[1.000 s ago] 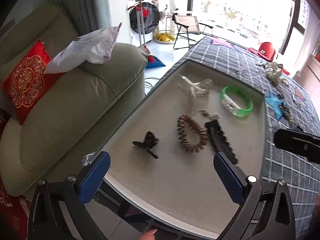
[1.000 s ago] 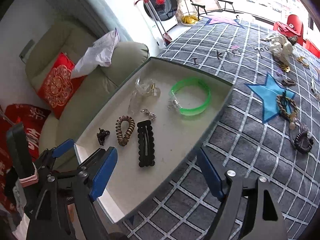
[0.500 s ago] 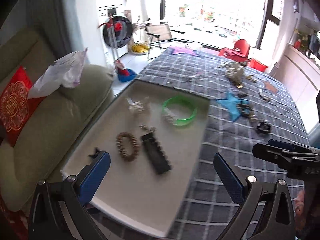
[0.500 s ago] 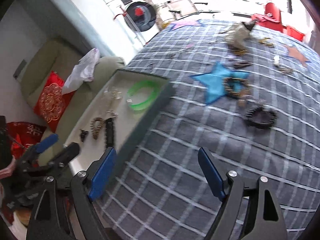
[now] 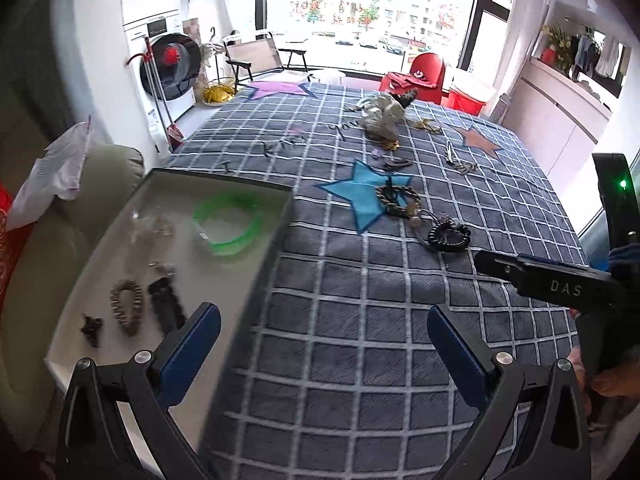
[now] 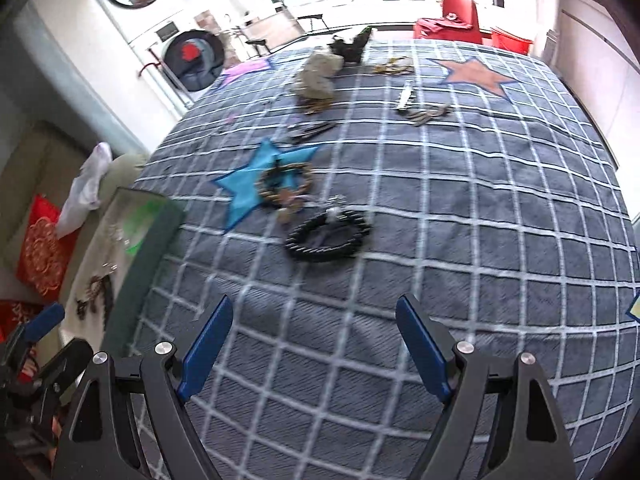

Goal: Organize jewelry
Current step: 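Move both open tools back toward the jewelry on the bedspread, then grasp the black coiled hair tie with the left tool while the right tool grasps the silver keyring charm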

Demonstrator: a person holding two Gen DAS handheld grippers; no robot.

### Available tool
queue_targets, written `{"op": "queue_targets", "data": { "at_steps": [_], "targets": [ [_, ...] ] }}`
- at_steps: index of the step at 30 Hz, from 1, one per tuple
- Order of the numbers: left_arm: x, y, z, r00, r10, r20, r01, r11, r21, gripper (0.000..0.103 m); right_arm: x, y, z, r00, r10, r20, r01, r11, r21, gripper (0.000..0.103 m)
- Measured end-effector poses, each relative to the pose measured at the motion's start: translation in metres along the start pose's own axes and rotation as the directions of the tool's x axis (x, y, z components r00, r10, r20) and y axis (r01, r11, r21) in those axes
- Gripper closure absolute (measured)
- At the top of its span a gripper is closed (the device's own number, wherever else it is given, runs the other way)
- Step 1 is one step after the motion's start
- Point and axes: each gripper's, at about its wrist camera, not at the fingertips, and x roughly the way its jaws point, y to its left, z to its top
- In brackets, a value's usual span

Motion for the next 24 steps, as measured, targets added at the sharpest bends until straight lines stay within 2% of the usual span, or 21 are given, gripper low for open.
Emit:
{"op": "queue_targets", "data": {
  "at_steps": [10, 14, 17, 20, 21, 22, 24],
  "targets": [
    [0.036, -0.017, 0.004, 0.999, 0.006, -0.040, -0.006, 1.000, 0.003, 0.000, 0.029, -0.007, 0.026, 1.000, -0.014, -0.001, 0.013, 0.999, -0.038, 0.018],
    [0.047, -0.021, 0.007, 0.999, 0.002, -0.048, -0.002, 1.000, 0.003, 0.000, 0.042, -0.004, 0.037, 1.000, -0.010, -0.002, 0.010, 0.998, -0.060, 0.029],
    [0.054, -0.025, 0.009, 0.999, -0.002, -0.046, 0.003, 1.000, 0.011, 0.000, 0.052, -0.004, 0.045, 1.000, -0.001, -0.008, 0.001, 0.998, -0.070, 0.041],
    [0.061, -0.028, 0.012, 0.999, -0.011, -0.049, 0.011, 1.000, 0.006, 0.000, 0.065, -0.003, 0.049, 0.999, -0.008, -0.036, 0.005, 0.996, -0.088, 0.050],
    [0.063, -0.028, 0.014, 0.999, -0.014, -0.050, 0.014, 1.000, 0.003, 0.000, 0.064, -0.002, 0.050, 1.000, -0.015, -0.022, 0.013, 0.995, -0.103, 0.052],
    [0.065, -0.029, 0.015, 0.999, -0.016, -0.050, 0.016, 1.000, -0.002, 0.001, 0.064, -0.001, 0.050, 1.000, -0.019, -0.024, 0.016, 0.994, -0.111, 0.059],
    [0.070, -0.030, 0.018, 0.998, -0.022, -0.053, 0.022, 1.000, -0.008, 0.003, 0.064, -0.001, 0.050, 1.000, -0.014, -0.019, 0.012, 0.993, -0.120, 0.063]
  ]
}}
